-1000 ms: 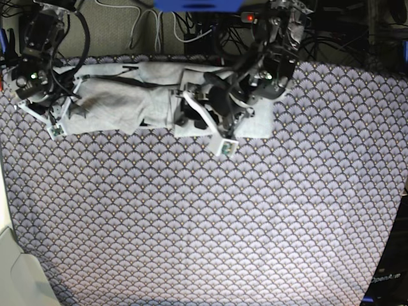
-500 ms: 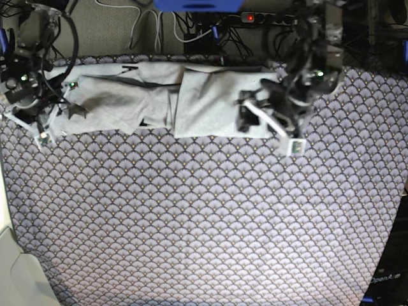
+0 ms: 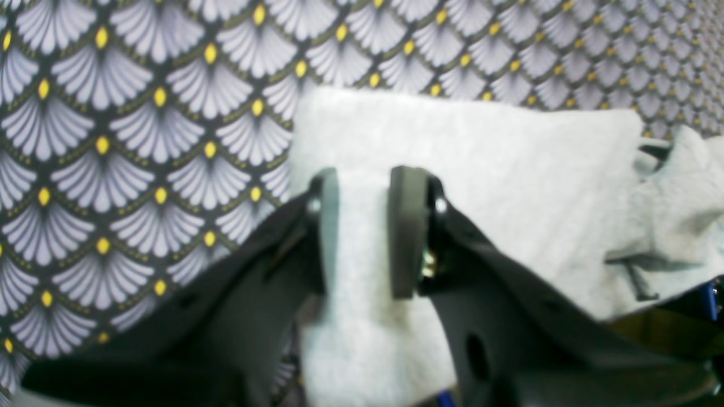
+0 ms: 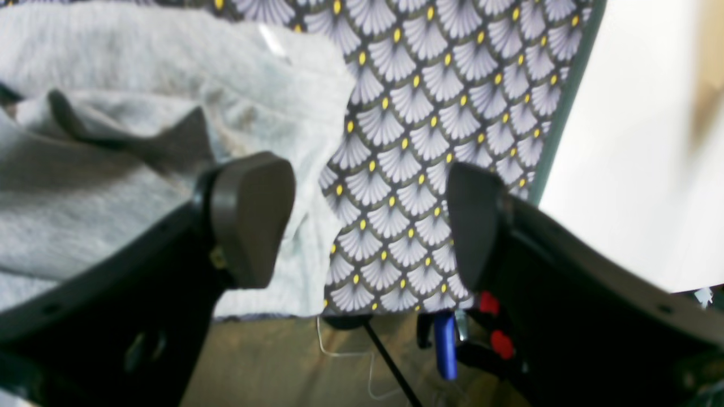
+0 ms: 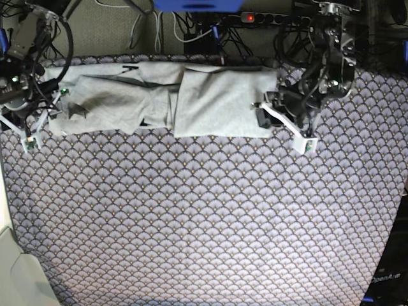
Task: Fold the T-shirt properly
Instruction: 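Lower the folded end onto the strip, open and lift the left gripper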
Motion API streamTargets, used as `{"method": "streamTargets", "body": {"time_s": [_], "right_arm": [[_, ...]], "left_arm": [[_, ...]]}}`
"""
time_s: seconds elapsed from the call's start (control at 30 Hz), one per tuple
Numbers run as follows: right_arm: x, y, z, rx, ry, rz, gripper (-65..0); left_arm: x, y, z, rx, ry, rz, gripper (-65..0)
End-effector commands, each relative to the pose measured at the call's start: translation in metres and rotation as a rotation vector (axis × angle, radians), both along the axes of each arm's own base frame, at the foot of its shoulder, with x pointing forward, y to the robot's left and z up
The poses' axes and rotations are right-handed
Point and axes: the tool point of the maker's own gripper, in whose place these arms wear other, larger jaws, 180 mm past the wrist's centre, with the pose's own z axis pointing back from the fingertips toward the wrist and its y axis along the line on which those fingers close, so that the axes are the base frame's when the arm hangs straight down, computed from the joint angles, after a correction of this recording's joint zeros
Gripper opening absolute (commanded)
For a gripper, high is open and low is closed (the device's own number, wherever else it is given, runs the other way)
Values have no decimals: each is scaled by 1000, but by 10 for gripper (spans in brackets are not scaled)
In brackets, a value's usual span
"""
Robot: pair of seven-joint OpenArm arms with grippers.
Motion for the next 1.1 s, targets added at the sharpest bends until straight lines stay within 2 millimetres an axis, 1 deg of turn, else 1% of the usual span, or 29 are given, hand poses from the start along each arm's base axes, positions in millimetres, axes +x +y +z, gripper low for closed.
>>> {"method": "streamTargets", "body": {"time_s": [0.0, 0.07, 0.13, 0.27, 0.37, 0.47, 0.53, 0.7, 0.77, 0.9, 1.07], "right_arm": [[6, -2, 9, -7, -38, -2, -178], [9, -1, 9, -2, -47, 0, -177], [14, -1, 3, 21, -41, -9, -177], [16, -3, -28, 91, 33, -38, -177], [12, -9, -45, 115, 86, -52, -177], [19, -9, -49, 136, 72, -52, -177], [20, -9, -51, 143, 75, -53, -177], [16, -8, -62, 163, 103, -58, -176], [13, -12, -64, 160, 118, -63, -176], [8, -13, -74, 178, 149, -71, -176], [7, -11, -76, 185, 151, -72, -176]], "left_arm": [[5, 1, 9, -2, -30, -2, -493], [6, 2, 9, -2, -30, -2, -493], [6, 2, 9, -2, -30, -2, -493], [6, 1, 10, -2, -33, -2, -493], [9, -3, 27, -4, -81, -15, -493], [13, -2, 45, 9, -137, -28, -493], [14, -3, 52, 10, -155, -30, -493], [13, -3, 54, 12, -155, -35, -493], [11, -3, 52, 17, -134, -46, -493], [13, 14, 53, 28, -123, 1, -493], [16, 36, 58, 52, -134, 52, -493]]}}
